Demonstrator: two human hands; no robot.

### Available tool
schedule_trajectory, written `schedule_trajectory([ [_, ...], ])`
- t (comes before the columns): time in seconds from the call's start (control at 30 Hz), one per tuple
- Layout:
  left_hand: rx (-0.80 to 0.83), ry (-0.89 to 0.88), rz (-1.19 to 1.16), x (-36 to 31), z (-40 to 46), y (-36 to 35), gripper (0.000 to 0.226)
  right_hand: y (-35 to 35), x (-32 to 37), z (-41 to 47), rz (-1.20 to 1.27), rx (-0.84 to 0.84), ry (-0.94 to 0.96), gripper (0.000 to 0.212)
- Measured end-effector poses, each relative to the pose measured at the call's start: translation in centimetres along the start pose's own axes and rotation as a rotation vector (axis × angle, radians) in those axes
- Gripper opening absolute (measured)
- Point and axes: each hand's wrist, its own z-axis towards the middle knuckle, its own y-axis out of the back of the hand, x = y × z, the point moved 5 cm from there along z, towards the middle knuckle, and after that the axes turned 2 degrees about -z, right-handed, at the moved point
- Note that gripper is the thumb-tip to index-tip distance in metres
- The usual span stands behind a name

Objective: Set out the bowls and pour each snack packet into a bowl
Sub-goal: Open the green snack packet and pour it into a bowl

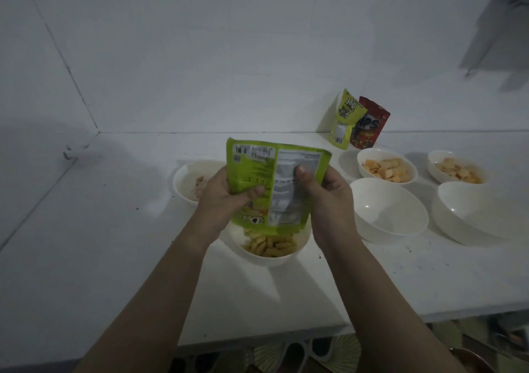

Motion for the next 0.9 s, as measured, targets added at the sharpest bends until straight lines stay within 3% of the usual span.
schedule_trajectory([
  [0.13, 0.067, 0.041, 0.134, 1.9, -0.6, 0.5, 0.03, -0.4, 2.1, 0.7, 0.096, 0.005, 0.095, 0.016],
  [0.3, 0.063, 0.015, 0.16, 1.1, -0.2, 1.5, 0.03, -1.5, 3.0, 0.3, 0.064, -0.006, 0.141, 0.017],
  [0.53, -0.043, -0.019, -0.092, -1.2, 0.0, 2.1, 0.022, -1.9, 2.8, -0.4, -0.136, 0.02, 0.133, 0.013],
  [0.7, -0.113, 0.043, -0.337, -1.0, -0.9, 2.6, 0.027, -1.2, -0.6, -1.6, -0.496, 0.1, -0.054, 0.017],
  [0.9, -0.062, 0.047, -0.331, -2.0, -2.4, 1.4, 0.023, 0.3, -0.8, -4.9, -0.351, -0.067, -0.041, 0.022],
])
